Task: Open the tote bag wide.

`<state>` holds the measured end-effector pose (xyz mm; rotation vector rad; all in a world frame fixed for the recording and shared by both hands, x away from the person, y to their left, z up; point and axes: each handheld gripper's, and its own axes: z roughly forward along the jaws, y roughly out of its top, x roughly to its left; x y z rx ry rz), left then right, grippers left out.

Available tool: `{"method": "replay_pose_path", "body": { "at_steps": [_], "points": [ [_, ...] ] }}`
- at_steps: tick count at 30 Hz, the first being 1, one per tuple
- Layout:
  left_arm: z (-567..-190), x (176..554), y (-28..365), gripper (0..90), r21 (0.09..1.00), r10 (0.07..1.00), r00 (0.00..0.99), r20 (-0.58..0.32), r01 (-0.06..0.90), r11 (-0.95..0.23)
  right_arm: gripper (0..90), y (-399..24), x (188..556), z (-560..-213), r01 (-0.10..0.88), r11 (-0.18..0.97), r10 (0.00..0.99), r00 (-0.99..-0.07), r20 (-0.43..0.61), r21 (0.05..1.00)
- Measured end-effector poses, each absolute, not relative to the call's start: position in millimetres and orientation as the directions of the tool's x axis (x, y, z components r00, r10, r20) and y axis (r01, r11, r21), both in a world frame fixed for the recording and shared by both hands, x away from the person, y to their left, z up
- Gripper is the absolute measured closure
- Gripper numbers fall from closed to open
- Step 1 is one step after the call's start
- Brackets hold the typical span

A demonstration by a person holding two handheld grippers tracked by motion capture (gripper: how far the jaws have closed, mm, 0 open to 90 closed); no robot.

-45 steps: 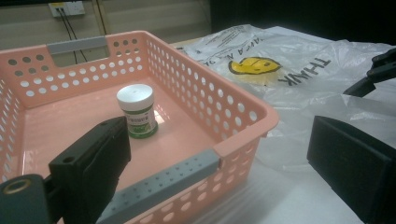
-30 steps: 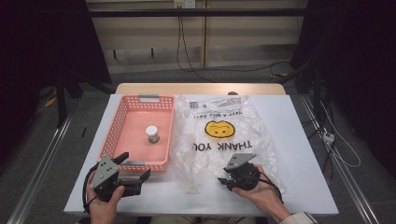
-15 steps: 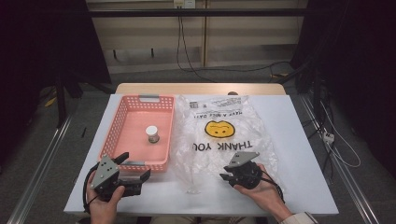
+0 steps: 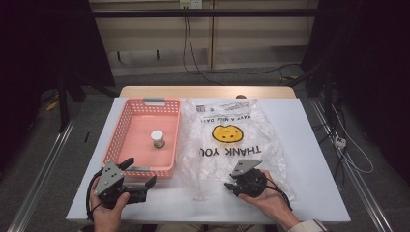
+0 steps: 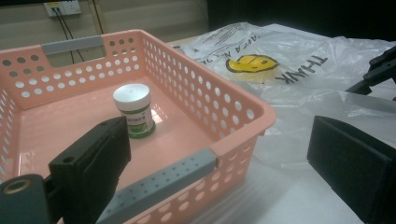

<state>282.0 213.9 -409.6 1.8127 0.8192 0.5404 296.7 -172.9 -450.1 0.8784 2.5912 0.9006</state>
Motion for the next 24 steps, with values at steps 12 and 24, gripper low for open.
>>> {"method": "replay_pose_path", "body": {
  "at_steps": [12,24],
  "points": [
    [-410.2,282.3,213.3,6.0,0.927,0.745,0.667,-0.008,0.285,-0.245,78.4,-175.5,309.2,-452.9,0.479,0.605,0.667,-0.741,-0.077,0.635],
    [-410.3,282.9,213.3,6.0,0.926,0.741,0.671,-0.007,0.285,-0.249,44.6,-178.5,318.9,-451.1,0.490,0.601,0.697,-0.708,-0.115,0.632]
  ]
}}
